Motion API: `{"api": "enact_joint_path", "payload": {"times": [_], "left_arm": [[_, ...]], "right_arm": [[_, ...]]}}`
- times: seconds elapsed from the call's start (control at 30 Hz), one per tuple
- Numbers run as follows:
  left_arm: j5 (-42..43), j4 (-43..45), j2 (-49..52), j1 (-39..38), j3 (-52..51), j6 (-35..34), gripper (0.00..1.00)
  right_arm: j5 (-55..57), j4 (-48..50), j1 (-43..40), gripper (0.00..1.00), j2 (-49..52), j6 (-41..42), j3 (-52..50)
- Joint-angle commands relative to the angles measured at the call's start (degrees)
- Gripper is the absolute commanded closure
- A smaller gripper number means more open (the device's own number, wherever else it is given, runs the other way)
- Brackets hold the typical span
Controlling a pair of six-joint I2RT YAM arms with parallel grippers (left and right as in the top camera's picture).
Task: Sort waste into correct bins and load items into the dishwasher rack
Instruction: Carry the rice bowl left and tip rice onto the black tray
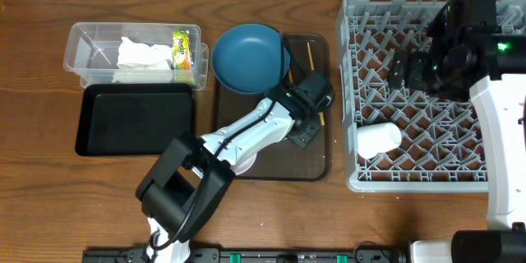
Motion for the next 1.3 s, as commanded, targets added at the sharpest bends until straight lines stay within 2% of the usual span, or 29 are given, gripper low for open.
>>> {"api": "enact_joint_path", "payload": {"times": [0.0, 0.33, 0.67, 0.9, 1.1, 1.27], "left_arm": [[-0.04, -0.96, 0.85, -0.11, 1.57, 0.15, 0.94], [0.00, -2.29, -1.66, -1.33, 2.82, -1.46, 0.94], [0.00, -6.29, -14.93, 0.92, 2.82, -6.05, 0.94], [0.31, -13.22, -24.00, 11.08, 2.82, -10.54, 0.94], [8.63, -20.13, -25.77, 25.75, 2.71, -10.60, 0.94], [15.37, -20.96, -25.70, 38.58, -0.31, -8.09, 0.94]], "right_arm": [[-0.02, -0.26, -0.46, 0.01, -1.27, -0.87, 0.76], [-0.02, -0.52, -0.48, 0.01, -1.27, -1.31, 0.76], [0.00, -0.68, -0.48, 0.01, -1.27, -1.97, 0.76], [0.00, -0.68, -0.46, 0.01, -1.27, -2.19, 0.76], [-0.02, -0.70, -0.46, 0.01, -1.25, -2.19, 0.74], [0.00, -0.68, -0.46, 0.01, -1.25, -2.19, 0.74]]}}
